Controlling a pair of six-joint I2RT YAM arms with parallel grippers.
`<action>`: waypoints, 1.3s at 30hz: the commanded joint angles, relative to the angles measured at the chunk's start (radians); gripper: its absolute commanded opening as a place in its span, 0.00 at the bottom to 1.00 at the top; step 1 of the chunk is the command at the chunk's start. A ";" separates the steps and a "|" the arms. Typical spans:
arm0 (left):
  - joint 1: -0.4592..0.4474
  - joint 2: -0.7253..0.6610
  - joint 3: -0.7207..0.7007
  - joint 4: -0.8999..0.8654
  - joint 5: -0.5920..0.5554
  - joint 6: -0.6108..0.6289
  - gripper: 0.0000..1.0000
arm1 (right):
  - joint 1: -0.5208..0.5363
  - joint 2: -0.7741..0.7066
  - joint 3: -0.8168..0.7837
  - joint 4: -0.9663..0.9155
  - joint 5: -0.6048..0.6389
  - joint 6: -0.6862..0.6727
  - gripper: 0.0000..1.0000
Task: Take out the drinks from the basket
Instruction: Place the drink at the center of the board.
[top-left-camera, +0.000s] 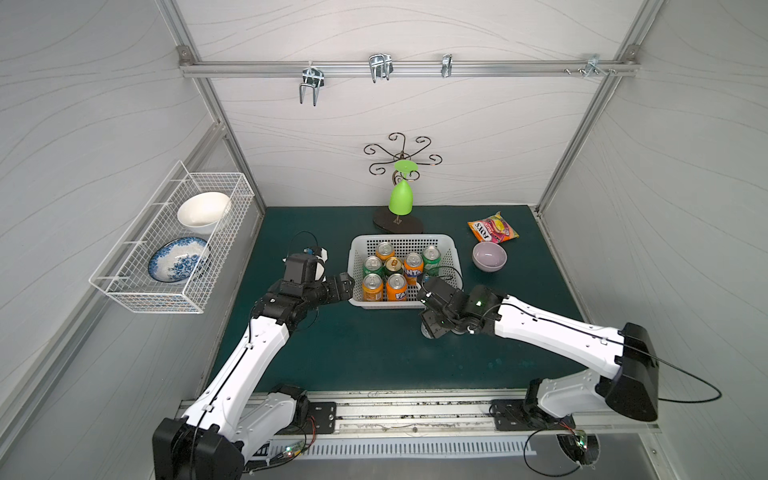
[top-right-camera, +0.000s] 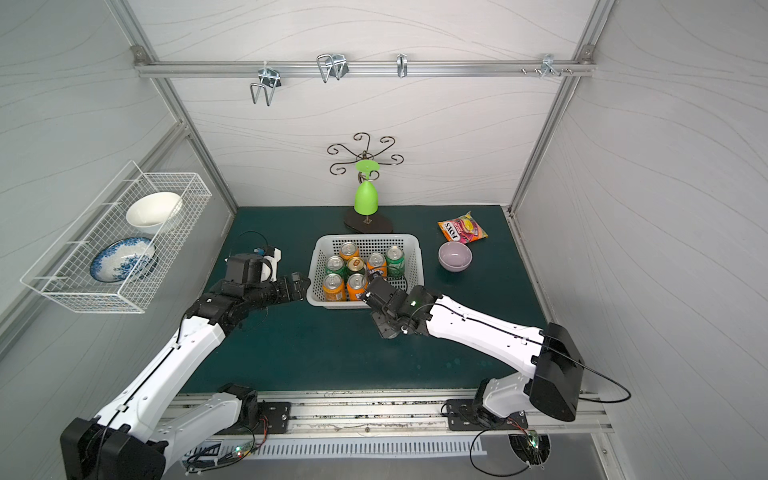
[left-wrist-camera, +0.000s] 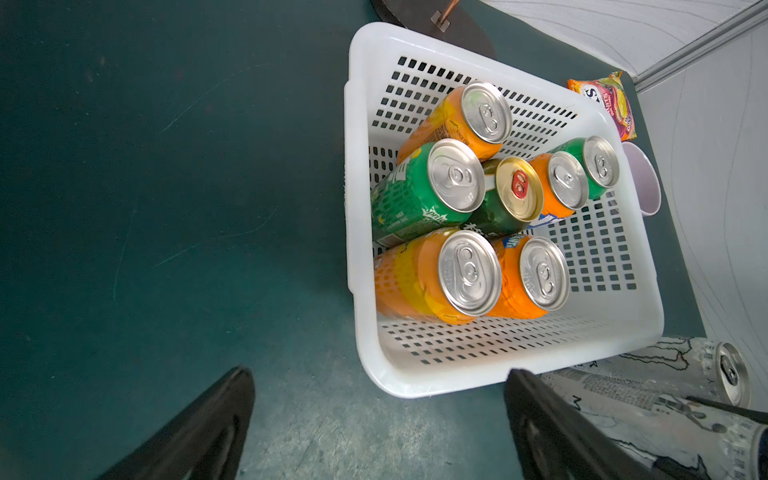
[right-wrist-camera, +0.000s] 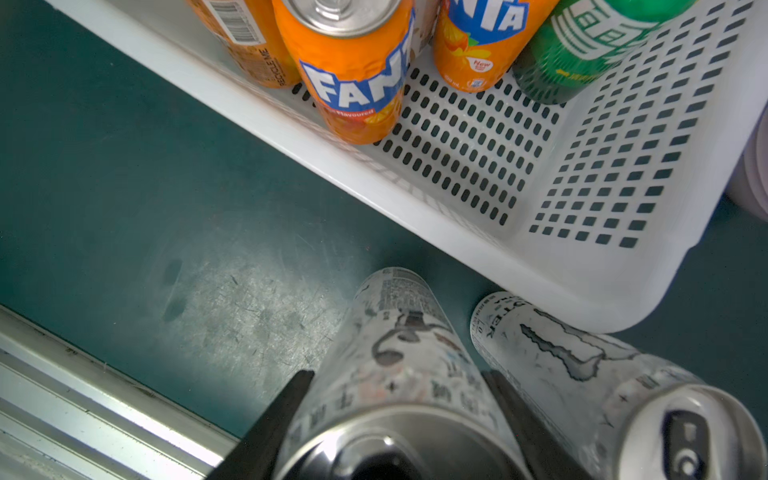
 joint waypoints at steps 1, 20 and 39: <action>-0.006 -0.008 0.040 0.008 -0.002 0.007 0.98 | 0.008 0.010 0.010 0.082 0.004 0.031 0.53; -0.006 0.006 0.041 0.015 0.002 0.007 0.98 | -0.034 0.068 -0.038 0.142 0.018 0.054 0.54; -0.006 0.017 0.041 0.016 -0.002 0.009 0.99 | -0.058 0.087 -0.045 0.159 0.000 0.038 0.58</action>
